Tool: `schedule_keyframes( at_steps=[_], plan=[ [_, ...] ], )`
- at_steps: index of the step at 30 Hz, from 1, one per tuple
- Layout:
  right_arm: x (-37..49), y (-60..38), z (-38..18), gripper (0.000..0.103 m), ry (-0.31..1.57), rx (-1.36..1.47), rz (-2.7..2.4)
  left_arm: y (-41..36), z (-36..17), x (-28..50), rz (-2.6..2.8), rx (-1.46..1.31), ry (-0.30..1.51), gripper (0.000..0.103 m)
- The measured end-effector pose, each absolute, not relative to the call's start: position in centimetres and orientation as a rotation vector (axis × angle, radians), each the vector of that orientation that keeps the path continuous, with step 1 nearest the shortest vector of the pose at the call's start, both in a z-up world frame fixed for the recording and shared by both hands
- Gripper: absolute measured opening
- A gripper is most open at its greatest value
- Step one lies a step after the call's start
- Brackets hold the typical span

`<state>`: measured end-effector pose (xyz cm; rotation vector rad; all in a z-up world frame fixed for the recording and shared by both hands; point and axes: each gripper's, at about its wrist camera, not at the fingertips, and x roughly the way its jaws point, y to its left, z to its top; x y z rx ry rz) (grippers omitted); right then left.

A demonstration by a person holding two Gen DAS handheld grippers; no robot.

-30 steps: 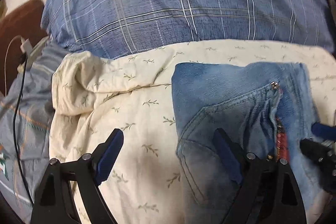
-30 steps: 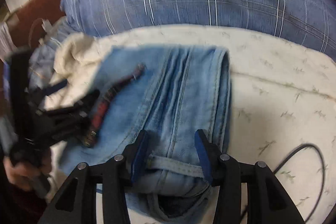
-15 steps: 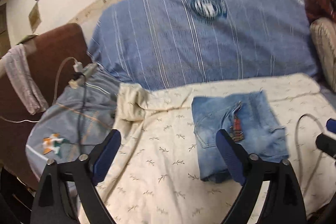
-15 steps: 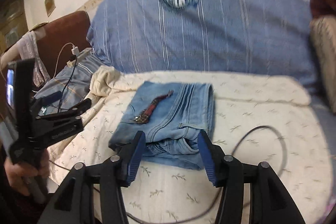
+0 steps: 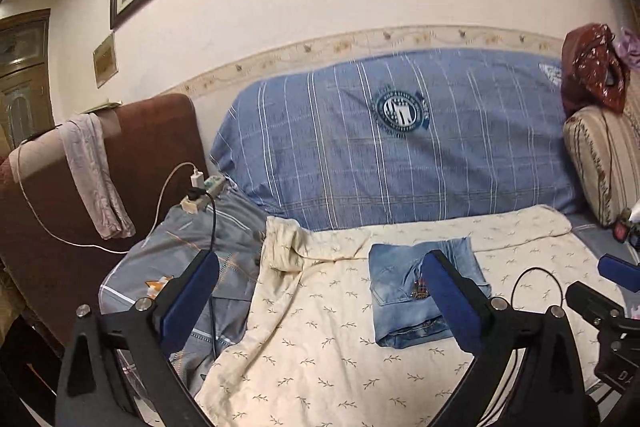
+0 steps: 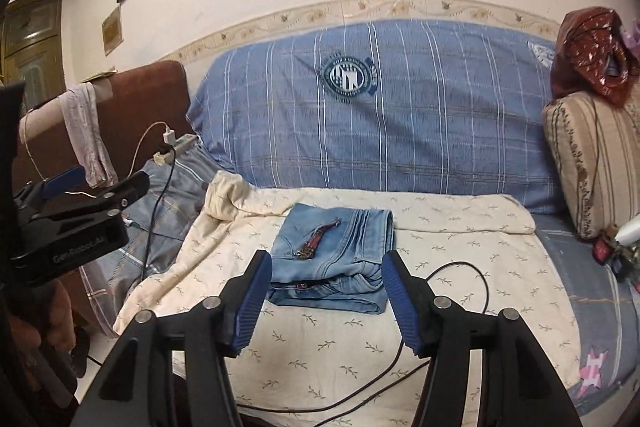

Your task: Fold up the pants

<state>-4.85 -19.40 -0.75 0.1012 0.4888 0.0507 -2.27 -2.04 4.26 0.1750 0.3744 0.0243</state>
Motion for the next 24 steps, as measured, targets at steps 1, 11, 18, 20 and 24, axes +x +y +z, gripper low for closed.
schedule_keyframes(
  at_steps=[1,11,18,20,24],
  plan=[
    [-5.2,-19.2,-0.5,0.061,0.484,0.100,0.049,-2.0,4.5,-2.7,0.026,0.173,0.369,0.101],
    [-7.7,-19.0,1.5,0.061,0.448,0.125,0.052,-1.8,6.2,-5.4,0.012,0.173,0.329,0.102],
    [-8.1,-18.9,1.8,0.061,0.446,0.131,0.051,-2.0,6.7,-6.2,0.003,0.177,0.320,0.102],
    [-8.3,-18.9,2.0,0.061,0.440,0.132,0.051,-1.9,6.8,-6.3,-0.003,0.169,0.321,0.102],
    [-8.4,-18.9,2.1,0.061,0.428,0.127,0.050,-1.8,6.7,-6.3,-0.002,0.164,0.324,0.102]
  ],
)
